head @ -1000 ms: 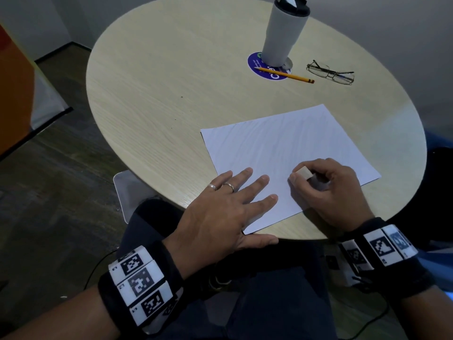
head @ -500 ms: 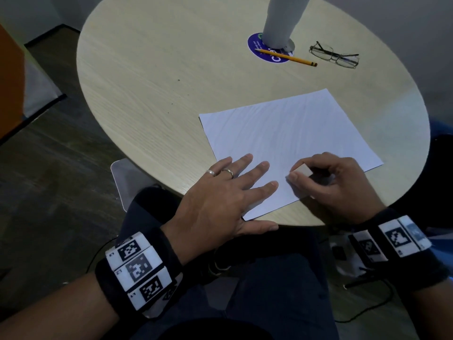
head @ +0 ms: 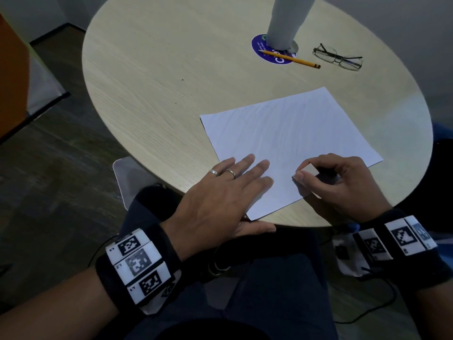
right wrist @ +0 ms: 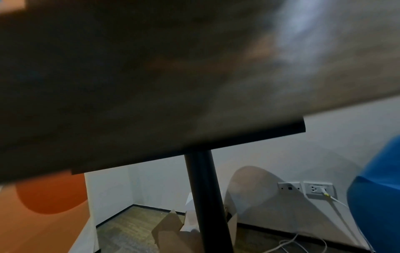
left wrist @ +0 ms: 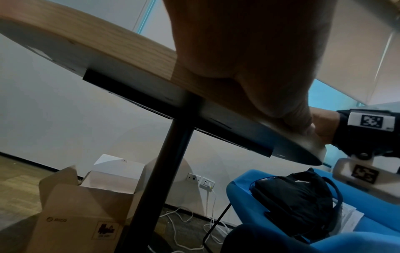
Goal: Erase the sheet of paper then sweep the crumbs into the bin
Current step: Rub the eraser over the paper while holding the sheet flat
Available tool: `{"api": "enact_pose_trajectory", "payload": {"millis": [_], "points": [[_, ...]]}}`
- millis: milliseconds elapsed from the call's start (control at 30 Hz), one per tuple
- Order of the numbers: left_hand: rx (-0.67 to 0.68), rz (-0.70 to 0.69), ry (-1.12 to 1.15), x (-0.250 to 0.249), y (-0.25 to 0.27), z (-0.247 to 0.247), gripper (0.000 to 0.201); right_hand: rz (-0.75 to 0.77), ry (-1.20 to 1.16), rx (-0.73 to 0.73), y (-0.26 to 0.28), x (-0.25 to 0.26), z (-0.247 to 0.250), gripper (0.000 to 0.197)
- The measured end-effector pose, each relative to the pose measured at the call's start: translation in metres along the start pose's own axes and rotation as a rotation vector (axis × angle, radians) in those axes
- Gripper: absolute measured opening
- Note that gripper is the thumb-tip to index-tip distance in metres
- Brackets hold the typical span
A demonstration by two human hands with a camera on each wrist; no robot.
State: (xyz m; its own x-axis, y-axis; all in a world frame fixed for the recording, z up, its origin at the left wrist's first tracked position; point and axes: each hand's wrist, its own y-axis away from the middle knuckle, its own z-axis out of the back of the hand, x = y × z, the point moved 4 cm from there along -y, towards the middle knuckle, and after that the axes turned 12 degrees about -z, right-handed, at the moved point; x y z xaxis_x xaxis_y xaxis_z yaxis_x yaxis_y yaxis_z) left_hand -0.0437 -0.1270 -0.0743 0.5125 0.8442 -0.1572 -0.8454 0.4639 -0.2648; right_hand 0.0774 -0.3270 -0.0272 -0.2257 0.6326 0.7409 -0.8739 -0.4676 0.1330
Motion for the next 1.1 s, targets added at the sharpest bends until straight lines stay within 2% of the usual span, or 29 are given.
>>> {"api": "enact_pose_trajectory", "payload": {"millis": [133, 200, 300, 400, 467, 533, 633, 767, 833, 967, 1100], "points": [[-0.034, -0.1, 0.04, 0.001, 0.004, 0.001, 0.056, -0.047, -0.044, -0.045, 0.001, -0.004, 0.0, 0.015], [-0.063, -0.109, 0.076, 0.001, 0.005, 0.002, 0.051, -0.046, -0.075, -0.072, 0.002, -0.003, 0.001, 0.016], [-0.088, -0.105, 0.082, 0.001, 0.004, 0.004, 0.05, 0.031, -0.025, -0.073, 0.005, 0.008, -0.008, 0.013], [-0.083, -0.105, 0.084, 0.002, 0.002, 0.004, 0.05, 0.132, 0.129, 0.03, 0.01, 0.017, -0.024, 0.01], [-0.085, -0.105, 0.112, 0.003, 0.002, 0.004, 0.049, 0.099, 0.135, 0.045, 0.007, 0.011, -0.017, 0.011], [-0.093, -0.098, 0.136, 0.003, 0.001, 0.004, 0.048, 0.018, 0.111, -0.007, 0.001, -0.001, 0.003, 0.013], [-0.107, -0.091, 0.145, 0.003, 0.001, 0.004, 0.047, 0.04, 0.155, -0.075, 0.002, -0.001, 0.01, 0.016], [-0.097, -0.095, 0.133, 0.003, 0.001, 0.004, 0.048, 0.134, 0.171, 0.033, 0.013, 0.017, -0.021, 0.01], [-0.101, -0.094, 0.138, 0.002, 0.0, 0.004, 0.047, 0.094, 0.145, 0.038, 0.01, 0.012, -0.014, 0.011], [-0.096, -0.089, 0.151, 0.002, 0.0, 0.003, 0.047, 0.017, 0.162, -0.108, 0.008, 0.001, 0.012, 0.018], [-0.078, -0.094, 0.156, 0.003, 0.0, 0.004, 0.049, 0.082, 0.152, 0.038, 0.017, 0.015, -0.015, 0.016]]}}
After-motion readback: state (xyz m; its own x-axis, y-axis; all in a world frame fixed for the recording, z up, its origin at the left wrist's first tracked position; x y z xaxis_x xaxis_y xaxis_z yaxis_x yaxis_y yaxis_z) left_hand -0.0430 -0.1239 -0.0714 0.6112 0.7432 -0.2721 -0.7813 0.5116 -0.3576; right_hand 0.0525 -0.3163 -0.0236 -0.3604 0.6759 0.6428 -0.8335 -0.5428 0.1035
